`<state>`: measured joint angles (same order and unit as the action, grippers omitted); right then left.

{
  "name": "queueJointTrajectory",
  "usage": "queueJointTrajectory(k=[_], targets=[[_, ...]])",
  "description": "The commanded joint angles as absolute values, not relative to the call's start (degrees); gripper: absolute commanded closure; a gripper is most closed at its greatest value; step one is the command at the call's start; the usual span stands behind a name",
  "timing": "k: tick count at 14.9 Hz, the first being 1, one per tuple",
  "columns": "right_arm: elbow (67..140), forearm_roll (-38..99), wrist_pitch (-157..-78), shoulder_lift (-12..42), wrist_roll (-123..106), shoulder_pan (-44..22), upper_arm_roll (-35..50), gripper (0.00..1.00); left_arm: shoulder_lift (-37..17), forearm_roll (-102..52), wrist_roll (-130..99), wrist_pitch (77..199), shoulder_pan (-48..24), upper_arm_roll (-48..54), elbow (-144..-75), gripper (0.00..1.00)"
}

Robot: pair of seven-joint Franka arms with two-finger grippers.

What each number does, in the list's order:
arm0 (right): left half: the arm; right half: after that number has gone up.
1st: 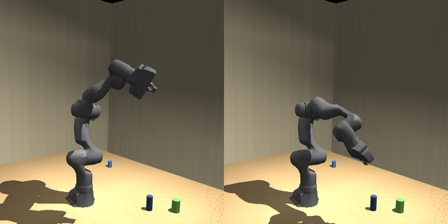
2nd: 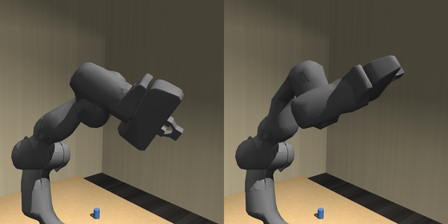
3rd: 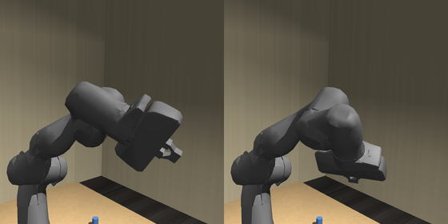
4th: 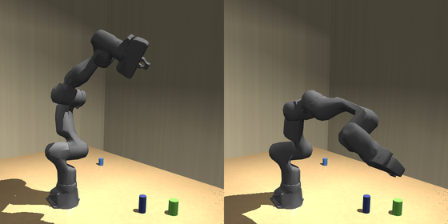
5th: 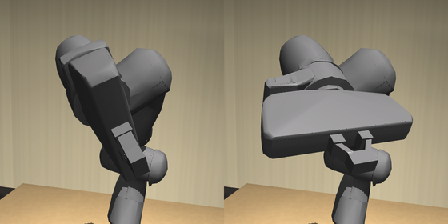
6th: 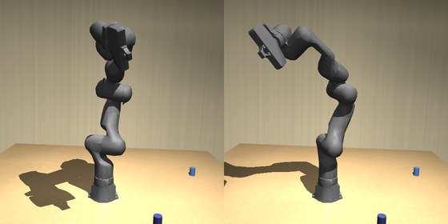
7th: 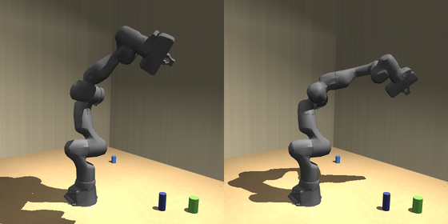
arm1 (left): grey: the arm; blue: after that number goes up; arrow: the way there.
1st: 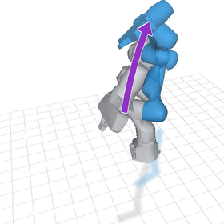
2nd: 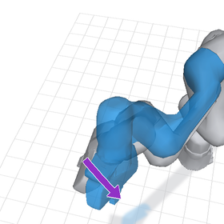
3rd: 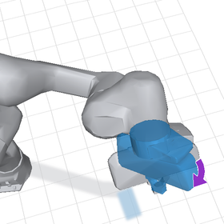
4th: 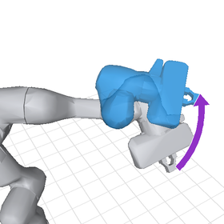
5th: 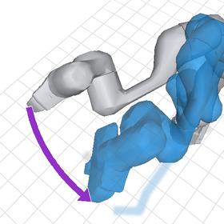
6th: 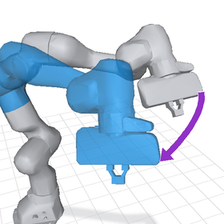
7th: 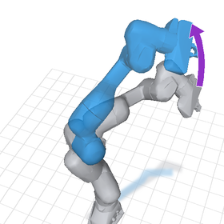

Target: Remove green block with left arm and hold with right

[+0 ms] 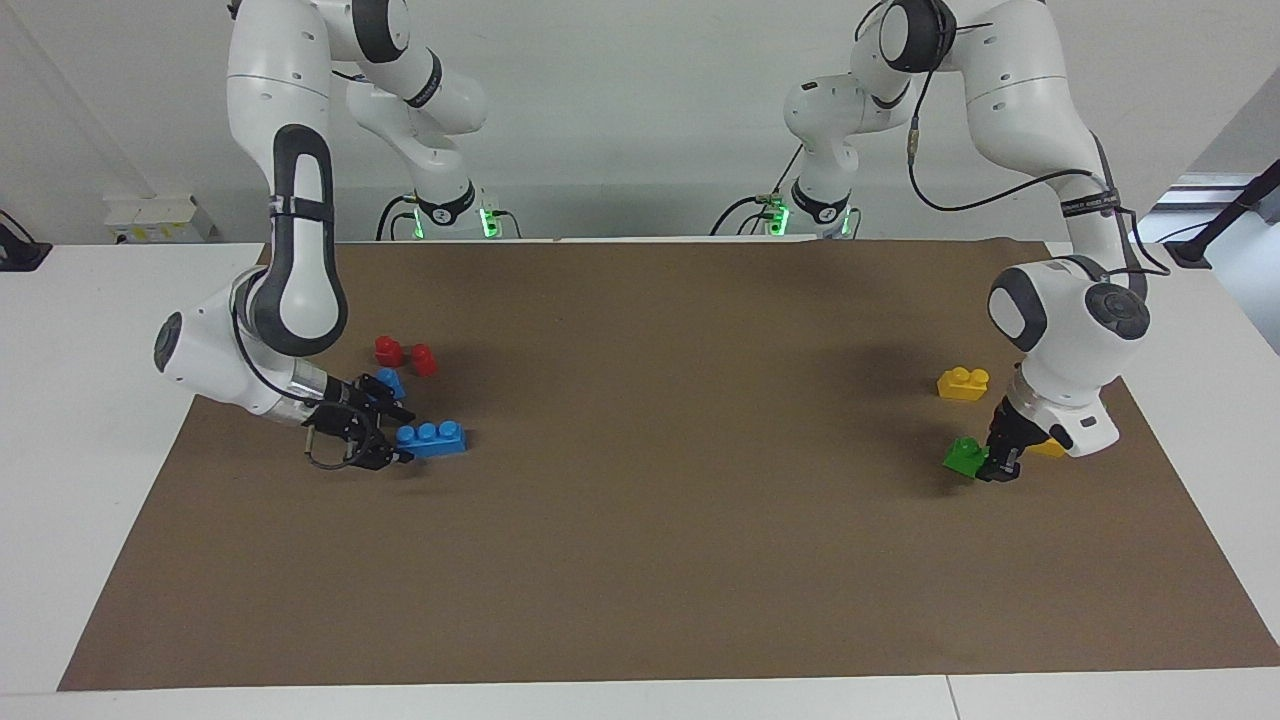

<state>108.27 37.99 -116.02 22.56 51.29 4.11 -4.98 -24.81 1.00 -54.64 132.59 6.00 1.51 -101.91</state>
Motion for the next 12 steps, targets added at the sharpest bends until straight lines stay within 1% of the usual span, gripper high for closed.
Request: queueJointTrajectory(k=[1, 3, 4, 5, 6, 7, 8, 10, 12], targets=[[106.7, 36.9, -113.1, 19.6, 53.8, 4.3, -4.3, 0.00, -25.7, 1.8, -54.1, 135.4, 6.7, 1.9, -102.6, 1.00], [102.9, 36.2, -108.2, 17.3, 55.2, 4.1, -4.3, 0.00, -25.9, 1.8, -54.2, 135.8, 6.7, 1.9, -102.6, 1.00], [101.5, 33.3, -106.8, 15.2, 54.8, 3.5, -4.0, 0.00, -25.9, 1.8, -54.1, 135.8, 6.7, 1.9, -102.6, 1.00], [100.2, 29.1, -105.7, 13.3, 54.7, 1.4, -4.0, 0.00, -25.9, 1.8, -53.9, 135.8, 6.7, 1.9, -102.6, 1.00], [98.6, 25.4, -103.9, 11.8, 54.6, -0.6, -4.0, 0.00, -25.9, 1.8, -53.8, 135.8, 6.7, 1.9, -102.6, 0.90], [97.7, 22.7, -101.4, 10.1, 54.5, -1.9, -4.0, 0.00, -25.9, 1.8, -53.5, 135.8, 6.7, 1.9, -102.6, 0.41], [97.5, 21.1, -99.4, 8.2, 53.0, -2.6, -3.8, 0.00, -25.9, 1.8, -53.5, 135.7, 6.6, 1.9, -102.6, 0.00], [97.5, 17.1, -96.4, 4.0, 44.1, -4.4, -3.7, 0.00, -25.8, 1.9, -53.5, 135.7, 6.6, 1.9, -102.5, 0.00], [97.5, 10.1, -95.2, 0.5, 36.1, -6.1, -3.5, 0.00, -24.9, 1.8, -52.3, 135.0, 6.7, 1.9, -102.3, 0.00]])
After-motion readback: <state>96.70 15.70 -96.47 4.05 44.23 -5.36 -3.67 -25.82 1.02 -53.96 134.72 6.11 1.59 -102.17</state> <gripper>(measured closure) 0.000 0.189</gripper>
